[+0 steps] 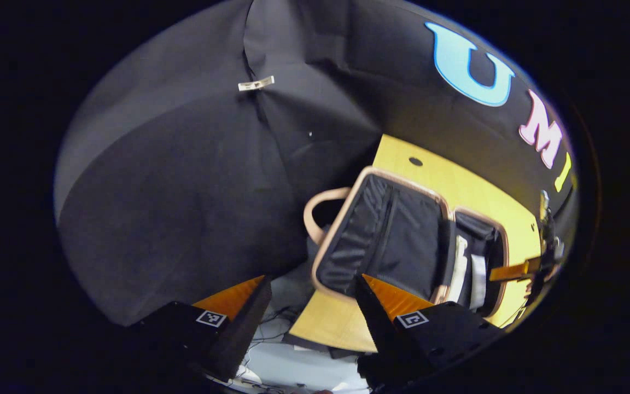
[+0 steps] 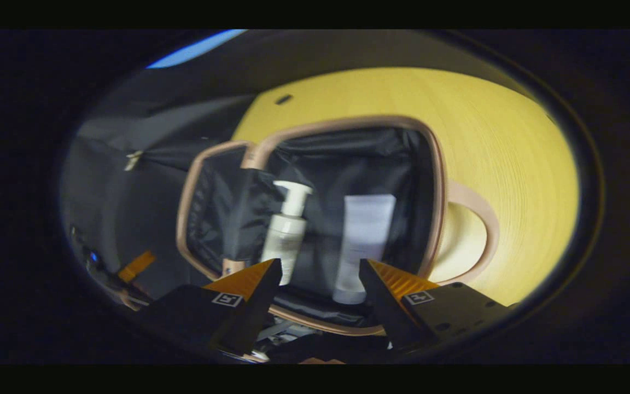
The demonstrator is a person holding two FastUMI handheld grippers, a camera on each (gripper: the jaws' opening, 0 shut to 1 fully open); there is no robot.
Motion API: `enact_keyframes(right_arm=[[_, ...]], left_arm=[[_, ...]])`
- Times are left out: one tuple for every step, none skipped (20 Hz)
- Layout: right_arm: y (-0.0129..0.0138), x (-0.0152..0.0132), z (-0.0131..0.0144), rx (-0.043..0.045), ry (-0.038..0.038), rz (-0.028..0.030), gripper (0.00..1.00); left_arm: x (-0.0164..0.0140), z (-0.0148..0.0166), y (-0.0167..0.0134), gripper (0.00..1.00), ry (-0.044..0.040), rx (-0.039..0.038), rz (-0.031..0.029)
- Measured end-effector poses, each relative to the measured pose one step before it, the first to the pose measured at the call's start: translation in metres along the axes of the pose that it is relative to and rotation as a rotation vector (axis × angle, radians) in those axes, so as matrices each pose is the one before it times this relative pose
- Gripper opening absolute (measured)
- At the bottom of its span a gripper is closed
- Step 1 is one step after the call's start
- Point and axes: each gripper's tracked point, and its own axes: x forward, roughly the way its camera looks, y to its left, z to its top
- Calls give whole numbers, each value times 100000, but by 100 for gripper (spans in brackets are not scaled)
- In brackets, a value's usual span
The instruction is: First open the suitcase, pack the skin care products into it, and then close the suitcase.
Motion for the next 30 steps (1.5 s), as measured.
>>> enact_keyframes(right_arm=[[637,-1649,584,-6499,-5862,3199,85],[223,-1660,517,-4585,-3174,1963,96],[15,-1675,469,-2268,-2586,1056,96],[-241,-1321,389,-129,-1713,461,96],[-419,-968,77,1190,-1327,-271,96],[-688,-888,285,751,-1397,-991,96],[-1003,-717,-35,85,-1255,-1537,96],[-1242,-665,202,-305,-1301,-2687,96],[-1266,-601,67,175,-553,-2893,96],[-1093,-540,-152,1024,238,-2143,96],[-722,-468,-177,1746,-389,-1846,96],[-703,-389,97,1614,-617,-1339,96],[-755,-141,-254,1309,-160,-1576,96],[-691,-257,-308,1028,620,-1826,96],[-356,-200,-420,1032,620,-883,96],[-40,-208,-372,1220,630,82,96],[130,-70,-321,1254,420,509,96],[-156,-139,-115,140,1,-118,96],[-438,-38,-76,-398,-556,-580,96],[-200,-261,184,85,-799,-11,96],[114,-384,22,479,-832,592,96],[15,-232,251,247,-1012,499,96],[132,155,-71,19,-1019,484,96],[107,-31,120,168,-523,624,96],[81,-249,7,31,-375,812,96],[108,-155,113,-71,-737,630,96],[195,-266,155,-89,-558,1005,96],[170,-181,-25,-86,-470,912,96],[165,-118,-178,-100,-703,1063,96],[200,-177,-272,23,-93,1288,86]], left_arm=[[1370,1434,69,92,-420,-2068,68],[1500,1141,101,97,59,-2297,-457],[1605,922,-513,97,1687,-2393,-2088],[1577,528,-559,97,2514,-2511,-1454],[1703,814,80,97,1389,-1809,-157],[1718,435,322,97,3153,-715,159],[1331,454,827,97,3022,-25,2904],[1456,128,610,97,2512,1730,3248],[1238,-83,711,97,2840,1808,3674],[1284,-232,557,97,3094,1434,2282],[1177,-185,343,97,3338,283,1840],[1623,-392,149,97,2702,-269,1140],[1386,-419,424,97,2736,-414,2222],[1514,-710,635,97,3531,-204,2418],[1369,-1098,245,96,4574,-665,341],[607,166,-1421,97,-65,-4708,-8722],[-382,-526,-1048,90,1699,-4921,-4552],[740,-251,-195,65,1900,-2526,3237],[-177,-65,-616,40,1432,2389,1355],[-459,163,193,14,-1803,3582,709],[-666,808,-14,18,-3160,1614,-1190],[-458,554,-137,15,-2833,1197,-1808],[-1416,583,-258,14,-2491,1257,-1691],[-1503,423,-358,12,-1982,1291,-2539],[-1430,714,-413,12,-2955,1102,-2239],[-1185,398,-402,10,-1876,1191,-2292],[-1438,211,-433,10,-1778,914,-771],[-1188,338,-756,10,-2808,637,-1798],[-1443,500,-1234,10,-3050,717,-3476],[-1459,-43,-985,10,-2929,988,-2810]])
